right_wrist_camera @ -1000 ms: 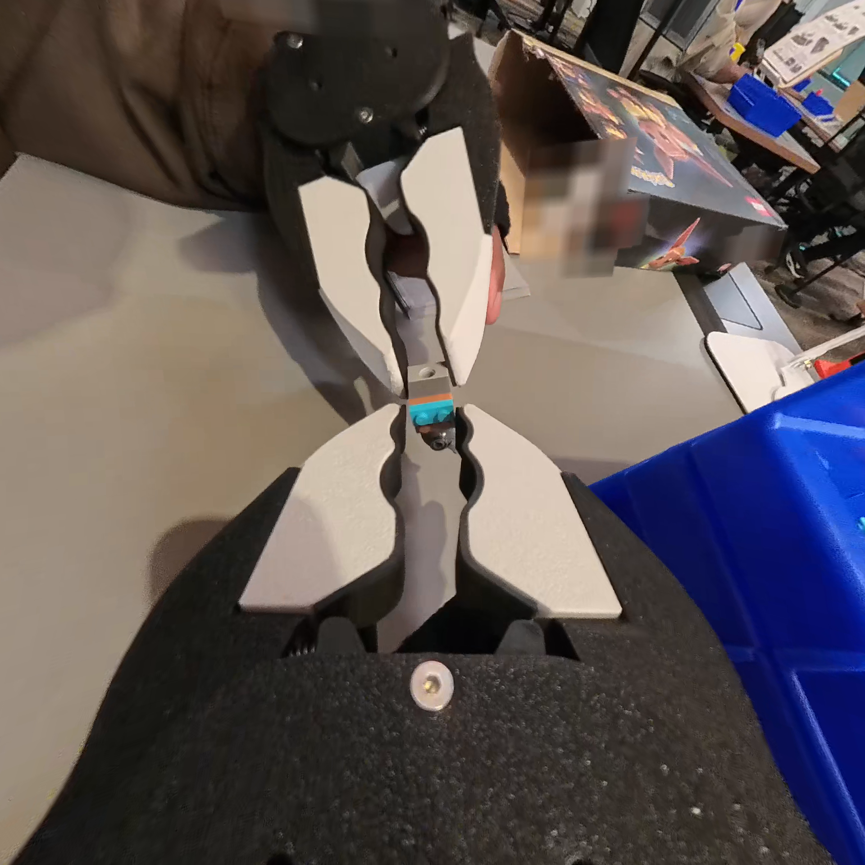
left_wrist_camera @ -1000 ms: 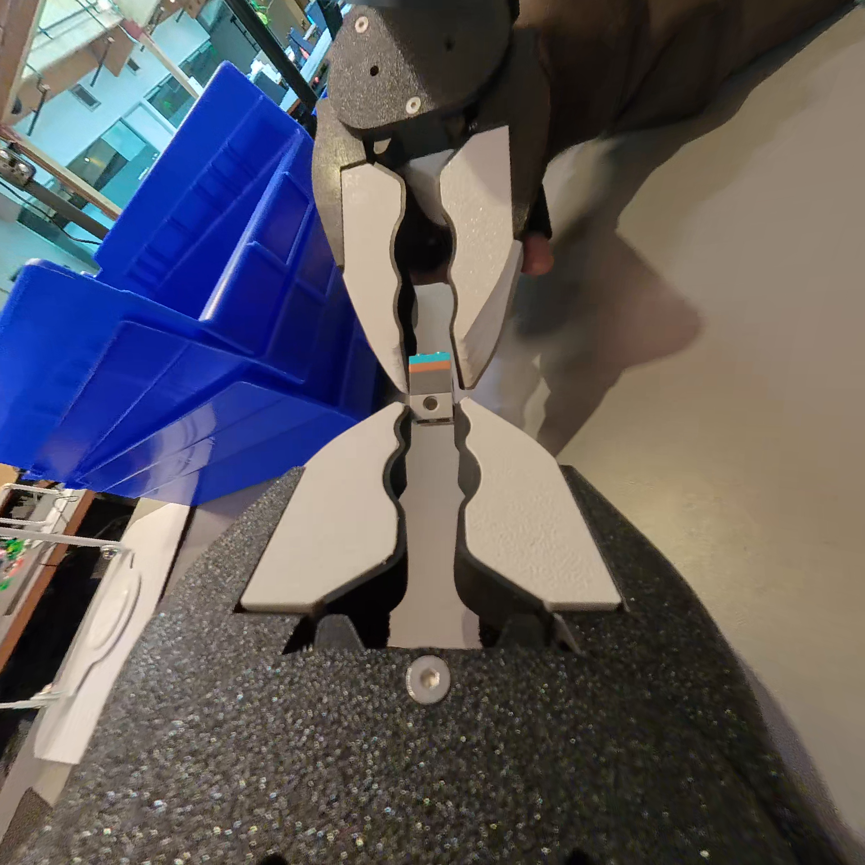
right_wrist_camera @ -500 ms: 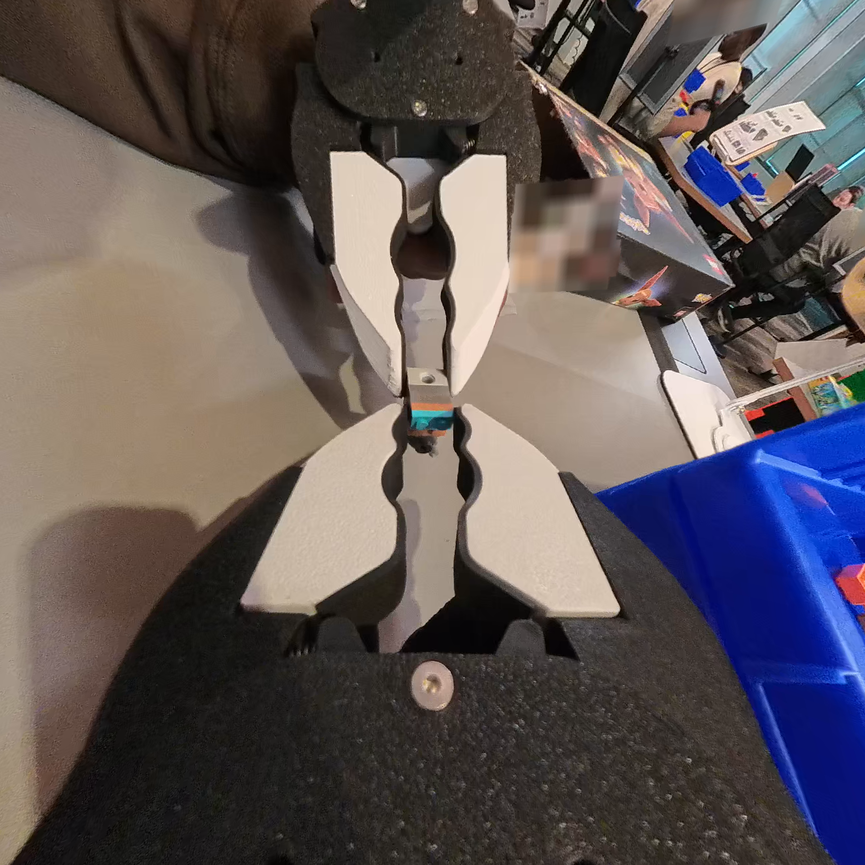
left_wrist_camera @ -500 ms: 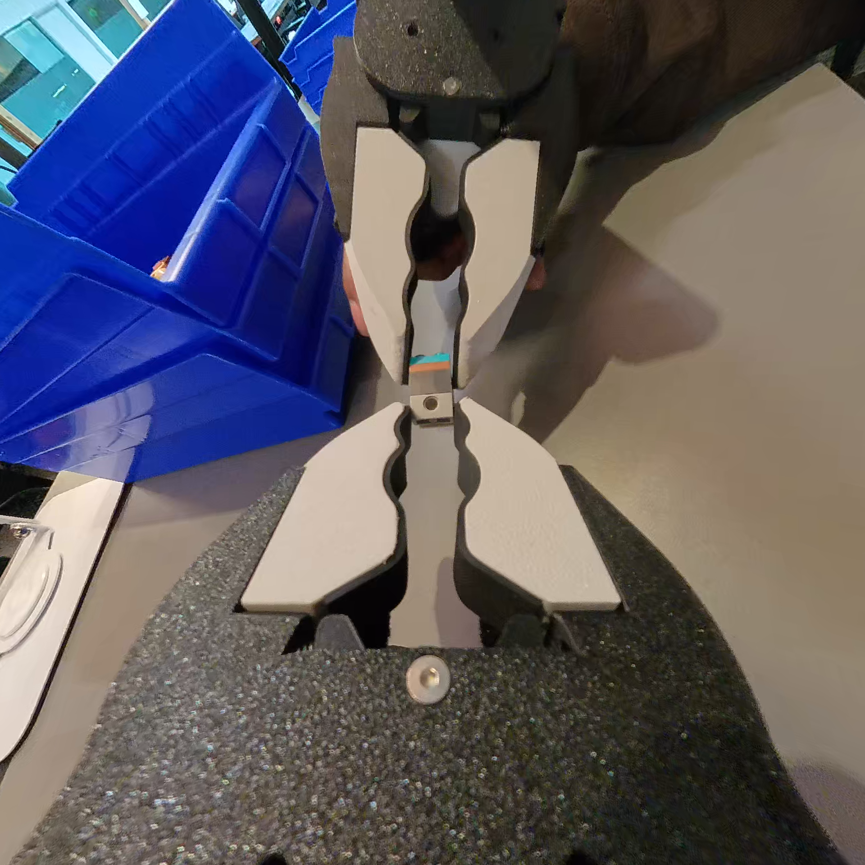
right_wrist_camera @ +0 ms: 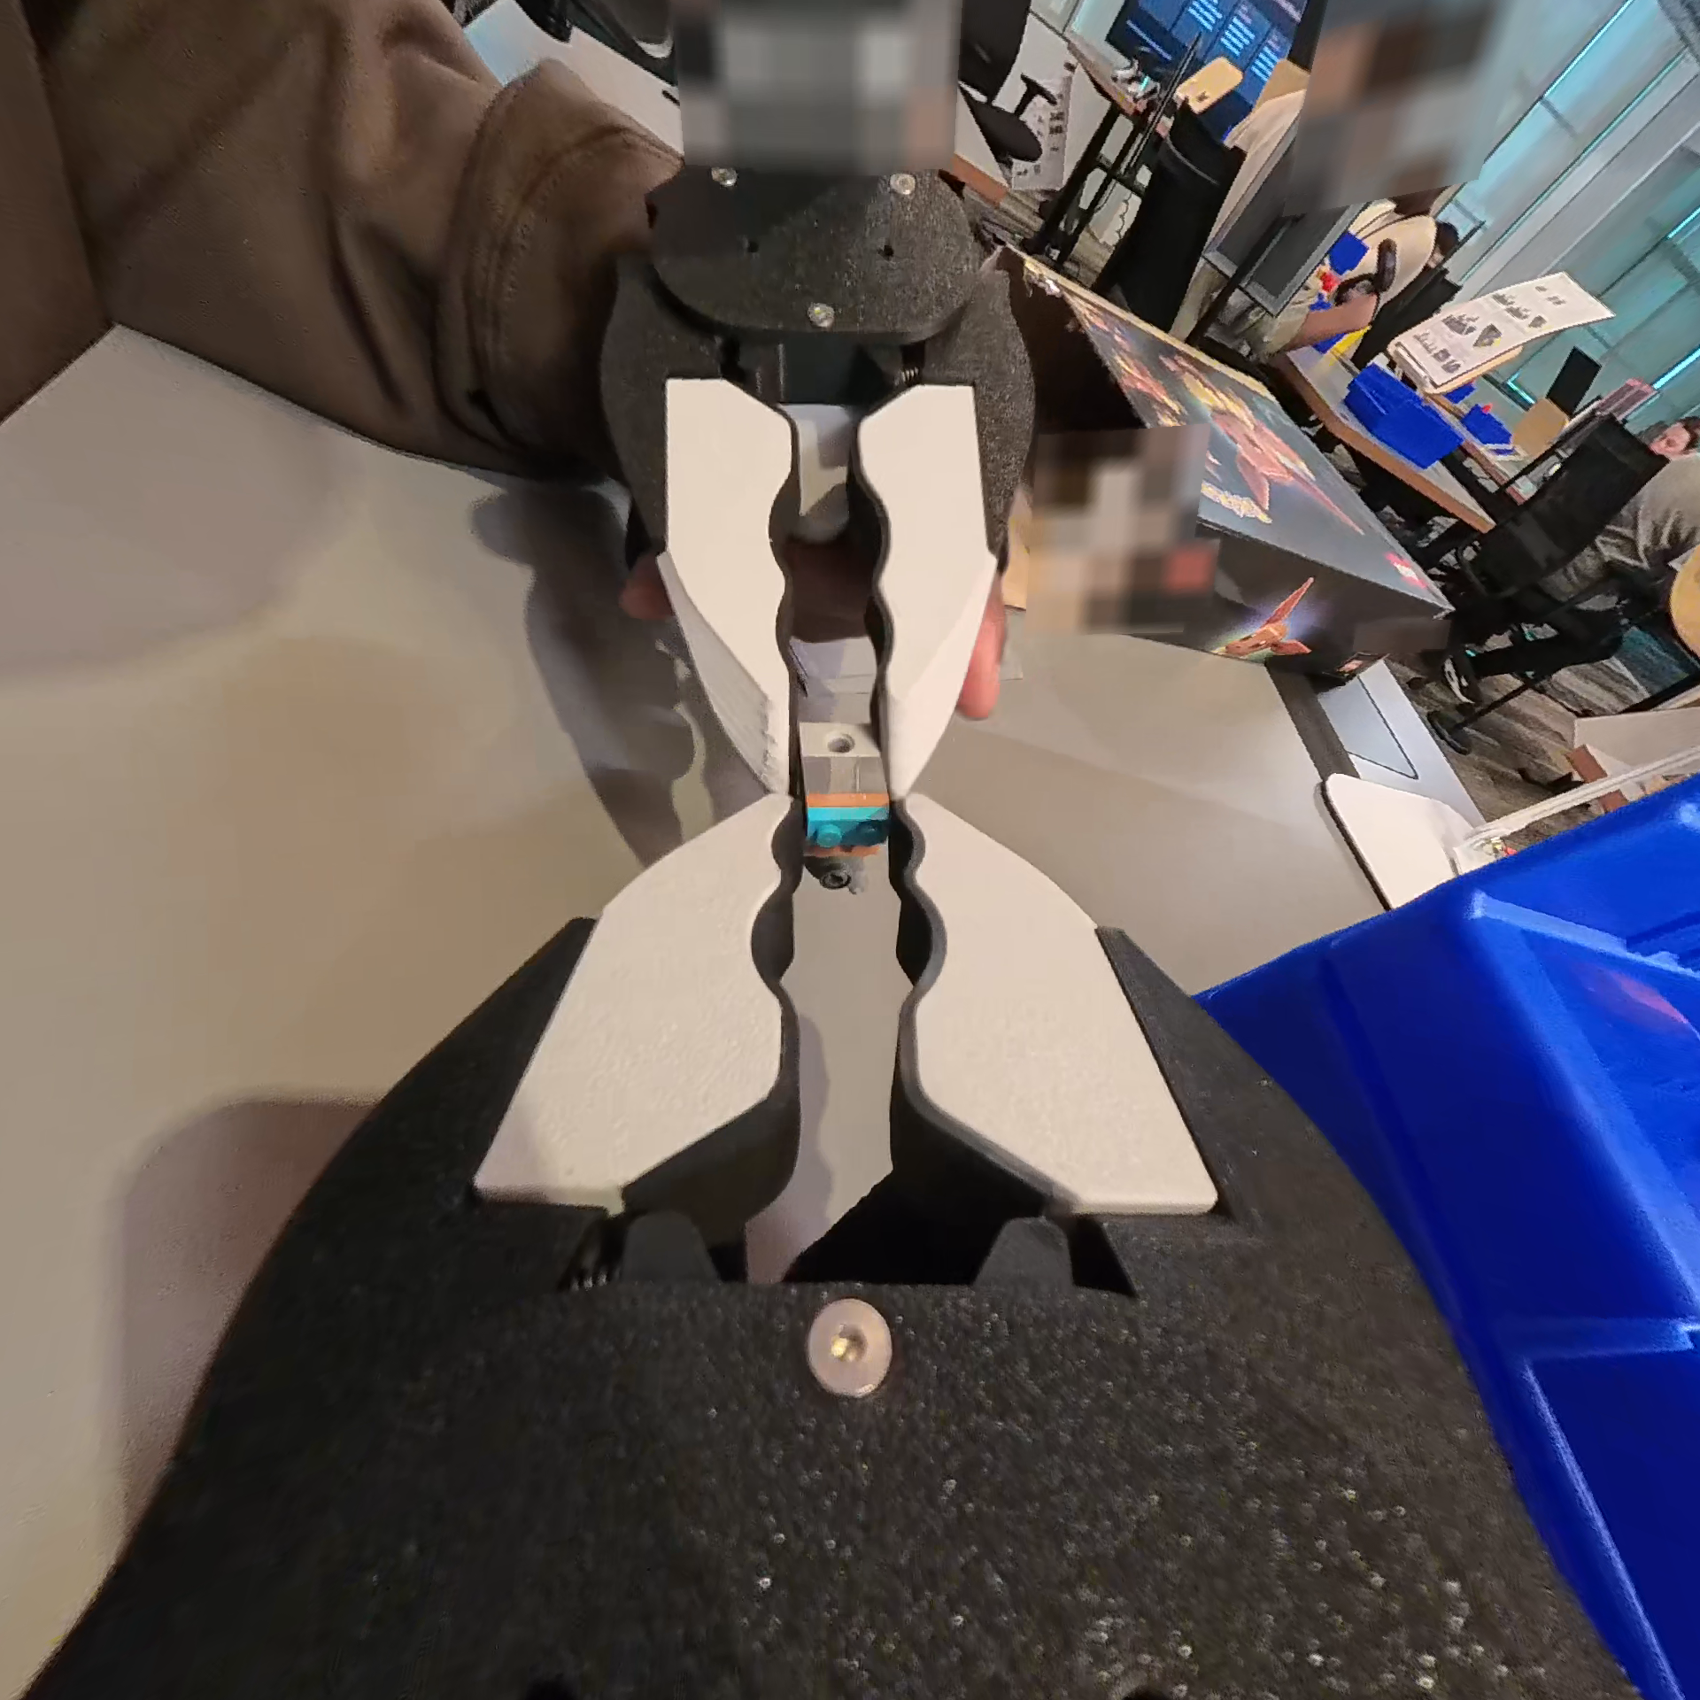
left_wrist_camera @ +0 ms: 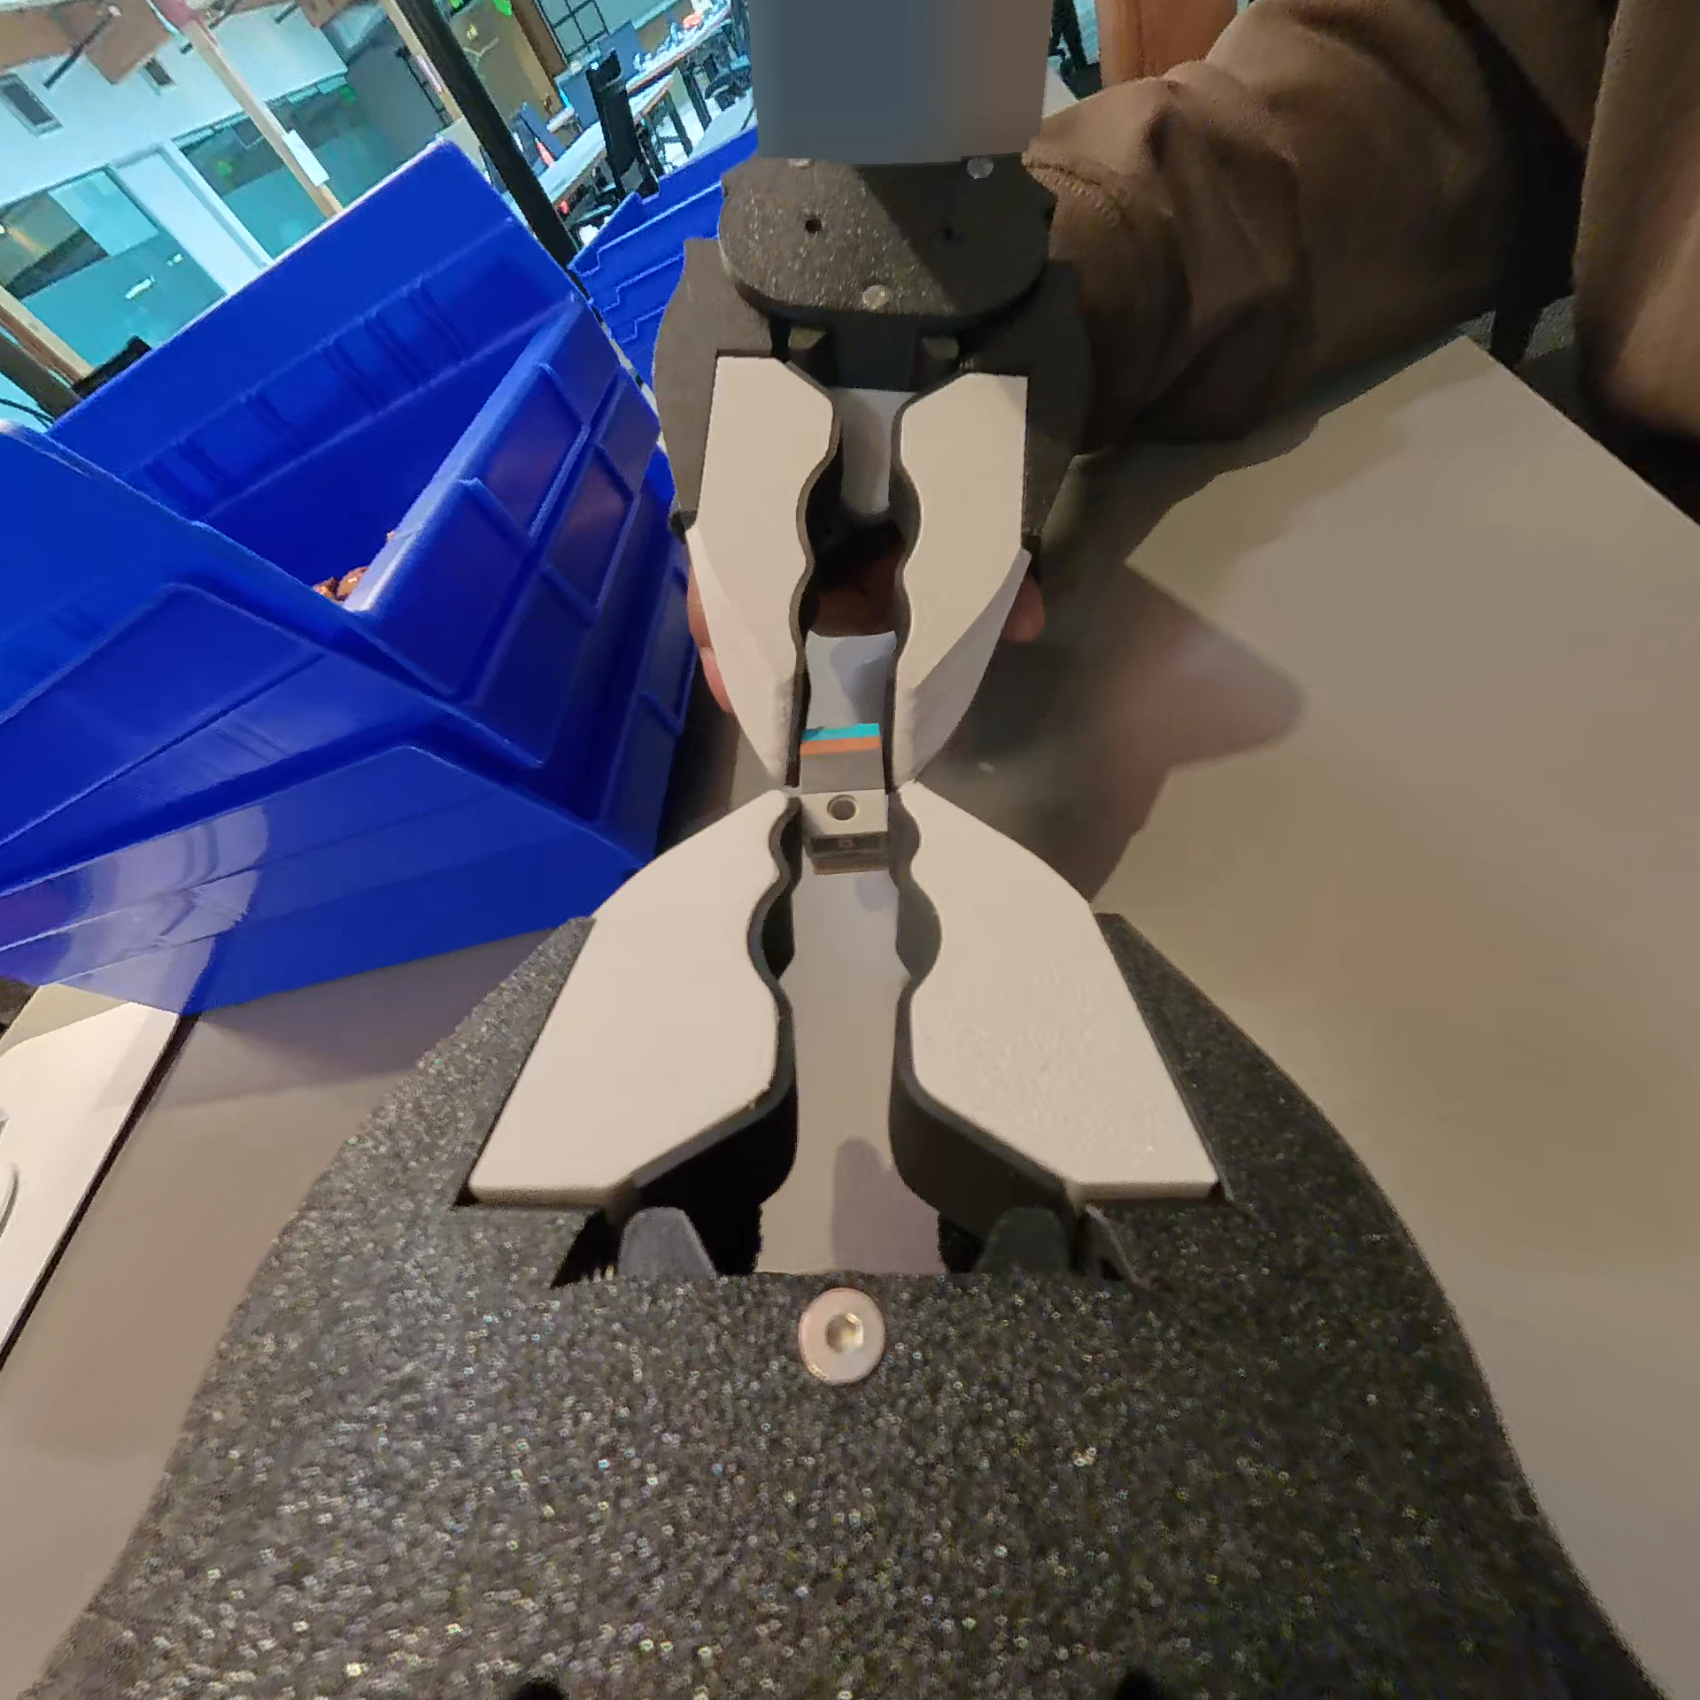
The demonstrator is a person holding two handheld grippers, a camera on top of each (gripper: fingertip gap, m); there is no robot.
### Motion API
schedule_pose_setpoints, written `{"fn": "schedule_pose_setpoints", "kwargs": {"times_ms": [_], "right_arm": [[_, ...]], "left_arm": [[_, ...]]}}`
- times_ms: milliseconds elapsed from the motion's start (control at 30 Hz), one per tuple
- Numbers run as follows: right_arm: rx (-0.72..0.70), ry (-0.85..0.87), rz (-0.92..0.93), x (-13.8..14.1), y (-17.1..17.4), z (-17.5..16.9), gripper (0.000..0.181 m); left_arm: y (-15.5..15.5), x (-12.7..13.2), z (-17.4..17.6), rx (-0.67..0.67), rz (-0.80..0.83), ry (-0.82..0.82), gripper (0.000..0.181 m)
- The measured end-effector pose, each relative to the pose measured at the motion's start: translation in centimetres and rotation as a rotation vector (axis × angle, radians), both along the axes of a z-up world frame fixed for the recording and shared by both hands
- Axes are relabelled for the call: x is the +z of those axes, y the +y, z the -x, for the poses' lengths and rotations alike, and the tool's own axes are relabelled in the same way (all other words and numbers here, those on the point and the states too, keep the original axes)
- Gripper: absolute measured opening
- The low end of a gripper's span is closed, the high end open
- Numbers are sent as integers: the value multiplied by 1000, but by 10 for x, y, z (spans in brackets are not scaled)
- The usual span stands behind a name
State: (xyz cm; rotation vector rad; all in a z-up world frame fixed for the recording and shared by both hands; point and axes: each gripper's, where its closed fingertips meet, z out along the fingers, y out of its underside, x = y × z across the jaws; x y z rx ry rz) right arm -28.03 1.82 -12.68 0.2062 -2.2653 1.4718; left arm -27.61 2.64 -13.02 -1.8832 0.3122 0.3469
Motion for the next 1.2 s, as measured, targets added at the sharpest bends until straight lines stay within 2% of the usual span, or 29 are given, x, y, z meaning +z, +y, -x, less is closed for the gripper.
{"fn": "schedule_pose_setpoints", "kwargs": {"times_ms": [500,600,667,733,767,1000,1100,1167,1200], "right_arm": [[69,-21,-4,7,2,-10,17],[51,-10,-14,8,8,-6,17],[-19,-13,27,18,27,10,17],[-39,-59,130,36,40,17,16],[-49,-55,150,41,43,19,17],[-68,13,35,19,27,16,17],[-165,94,151,49,33,29,17],[-356,160,303,85,52,54,17],[-502,167,378,100,68,73,17]], "left_arm": [[0,6,-8,-36,27,-19,17],[-7,5,-1,-3,51,-4,17],[-22,18,16,54,-7,-33,17],[-29,38,21,58,-109,-101,17],[-30,40,21,60,-116,-102,17],[-14,18,12,41,-30,-70,17],[-11,17,11,46,-23,-70,17],[-9,17,11,47,-29,-76,17],[-7,17,10,44,-33,-80,17]]}}
